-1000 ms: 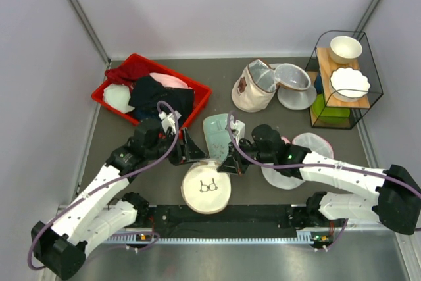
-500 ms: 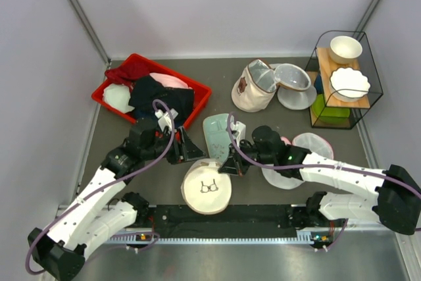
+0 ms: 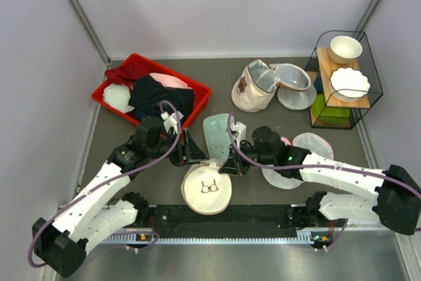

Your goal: Unzip the laundry bag and remove the bra

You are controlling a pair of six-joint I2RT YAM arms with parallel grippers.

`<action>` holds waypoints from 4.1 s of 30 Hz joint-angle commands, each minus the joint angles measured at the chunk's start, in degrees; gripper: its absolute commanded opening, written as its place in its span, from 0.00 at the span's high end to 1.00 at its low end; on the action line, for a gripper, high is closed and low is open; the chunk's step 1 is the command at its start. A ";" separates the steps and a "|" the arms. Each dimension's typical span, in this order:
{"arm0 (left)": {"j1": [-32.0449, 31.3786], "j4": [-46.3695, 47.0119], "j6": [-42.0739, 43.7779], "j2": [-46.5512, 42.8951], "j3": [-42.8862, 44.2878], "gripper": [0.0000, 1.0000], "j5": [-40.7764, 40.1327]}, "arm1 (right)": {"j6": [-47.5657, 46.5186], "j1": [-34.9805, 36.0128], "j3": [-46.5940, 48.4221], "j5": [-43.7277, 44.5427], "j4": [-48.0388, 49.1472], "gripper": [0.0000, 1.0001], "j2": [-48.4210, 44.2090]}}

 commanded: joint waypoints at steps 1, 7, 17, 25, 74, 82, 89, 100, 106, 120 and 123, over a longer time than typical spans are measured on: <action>-0.48 2.99 0.45 0.46 -0.48 0.38 1.14 | -0.03 0.57 -0.04 0.76 1.60 1.00 -1.65; -0.83 4.13 -0.07 1.51 -1.19 0.39 2.45 | 0.06 0.57 0.49 0.41 2.12 1.00 -1.29; -0.92 4.57 -1.30 -0.68 -4.44 0.48 2.55 | 0.67 1.44 0.75 0.32 2.65 1.00 -0.59; -0.92 4.84 0.01 1.25 -3.21 0.57 2.55 | 0.77 2.41 0.66 1.99 1.51 1.00 -1.47; 9.37 -4.04 8.01 0.99 7.34 1.00 2.19 | -15.73 2.41 8.12 22.13 -14.92 0.07 -13.35; 9.37 -3.42 7.05 -0.33 6.37 1.00 3.16 | -22.26 2.67 21.84 10.01 -18.00 0.06 4.57; 9.37 -2.55 6.17 -1.82 4.70 1.00 3.60 | -23.49 5.40 27.55 7.09 -17.56 0.19 14.07; 9.72 -6.94 8.01 -4.28 6.19 1.00 -3.85 | -14.29 3.91 16.15 26.16 -5.54 1.00 2.25; 12.08 -9.13 9.24 -3.06 9.09 1.00 -6.24 | -1.11 0.74 -2.57 30.73 10.00 1.00 -14.79; 12.09 0.19 8.44 5.73 10.41 1.00 6.67 | -7.65 0.83 1.51 28.72 -7.62 0.07 -18.36; 11.56 -2.54 11.26 7.49 13.49 1.00 6.50 | -14.08 0.83 8.73 27.22 -11.83 0.07 -12.84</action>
